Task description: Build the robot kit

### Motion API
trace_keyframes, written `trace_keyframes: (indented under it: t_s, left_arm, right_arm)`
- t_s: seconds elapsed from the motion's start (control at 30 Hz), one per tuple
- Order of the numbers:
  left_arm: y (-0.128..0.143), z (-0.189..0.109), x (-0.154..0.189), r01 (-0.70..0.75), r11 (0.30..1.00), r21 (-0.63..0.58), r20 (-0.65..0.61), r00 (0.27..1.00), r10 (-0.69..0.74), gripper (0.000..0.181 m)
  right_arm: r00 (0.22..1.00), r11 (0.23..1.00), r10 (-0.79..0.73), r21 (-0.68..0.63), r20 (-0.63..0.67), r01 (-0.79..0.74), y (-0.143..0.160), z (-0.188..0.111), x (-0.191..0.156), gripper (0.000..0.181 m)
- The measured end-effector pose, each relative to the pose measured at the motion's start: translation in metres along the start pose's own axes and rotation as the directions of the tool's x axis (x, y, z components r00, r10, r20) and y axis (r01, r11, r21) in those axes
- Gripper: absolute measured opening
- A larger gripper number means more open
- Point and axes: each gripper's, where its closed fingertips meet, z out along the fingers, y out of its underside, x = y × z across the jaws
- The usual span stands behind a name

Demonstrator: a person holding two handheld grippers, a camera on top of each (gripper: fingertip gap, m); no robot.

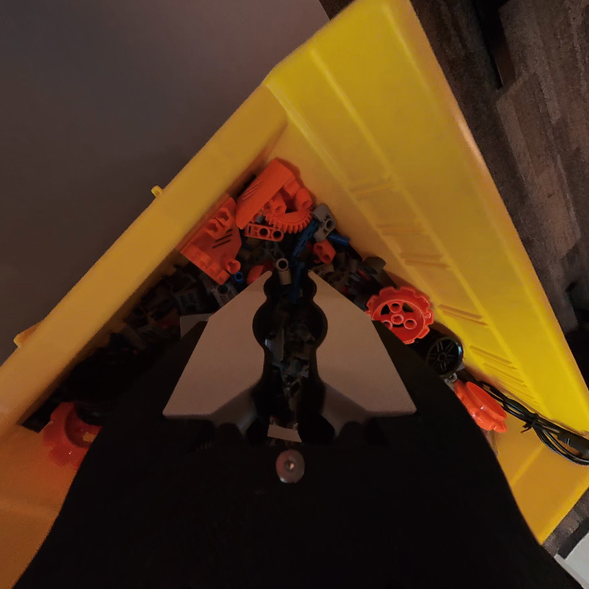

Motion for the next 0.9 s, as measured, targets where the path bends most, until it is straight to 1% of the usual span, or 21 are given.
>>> trace_keyframes:
  t_s: [0.13,0.23,0.4,0.47,0.57,0.6,0.67,0.73,0.8,0.83,0.87,0.9]
  left_arm:
    - [0.000,0.000,0.001,-0.008,1.000,-0.001,0.001,1.000,0.008,0.000]
    - [-0.001,-0.001,0.001,-0.008,1.000,0.003,0.003,1.000,0.008,0.000]
    - [-0.001,-0.001,0.001,-0.007,1.000,0.003,0.002,1.000,0.007,0.000]
    - [-0.001,0.000,0.001,-0.009,1.000,0.000,0.003,1.000,0.009,0.000]
    - [-0.001,0.001,0.002,-0.012,1.000,-0.005,0.003,1.000,0.012,0.000]
    - [-0.001,0.001,0.002,-0.012,1.000,-0.007,0.003,1.000,0.012,0.000]
    - [-0.001,0.001,0.002,-0.013,1.000,-0.010,0.003,1.000,0.013,0.000]
    - [0.000,0.002,0.002,-0.013,1.000,-0.012,0.004,1.000,0.013,0.000]
    - [0.000,0.001,0.001,-0.008,1.000,-0.012,0.009,1.000,0.008,0.000]
    - [0.001,0.000,-0.002,-0.001,1.000,-0.013,0.020,1.000,0.001,0.000]
    - [0.003,0.000,-0.007,0.014,1.000,-0.018,0.044,0.999,-0.014,0.000]
    - [0.005,-0.001,-0.012,0.033,0.999,-0.025,0.068,0.997,-0.031,0.000]
  right_arm:
    - [1.000,1.000,0.026,0.004,-0.012,-0.026,0.006,-0.008,0.005,0.014]
    - [0.997,0.999,0.054,0.008,-0.048,-0.054,0.014,-0.021,0.016,0.014]
    - [0.985,0.990,0.139,-0.006,-0.103,-0.140,0.044,-0.042,0.037,0.014]
    - [0.976,0.985,0.158,-0.041,-0.148,-0.166,0.062,-0.048,0.048,0.013]
    - [0.964,0.968,0.165,-0.153,-0.209,-0.199,0.095,-0.053,0.062,0.012]
    - [0.962,0.960,0.169,-0.185,-0.212,-0.210,0.104,-0.053,0.063,0.012]
    - [0.960,0.945,0.220,-0.207,-0.172,-0.253,0.114,-0.048,0.058,0.012]
    - [0.952,0.946,0.257,-0.160,-0.165,-0.283,0.110,-0.046,0.058,0.015]
    - [0.945,0.954,0.274,-0.074,-0.176,-0.290,0.092,-0.050,0.060,0.023]
    - [0.942,0.957,0.282,-0.007,-0.182,-0.288,0.076,-0.054,0.060,0.029]
    - [0.941,0.955,0.297,0.072,-0.165,-0.289,0.056,-0.056,0.056,0.031]
    - [0.940,0.943,0.318,0.137,-0.120,-0.302,0.036,-0.055,0.049,0.037]
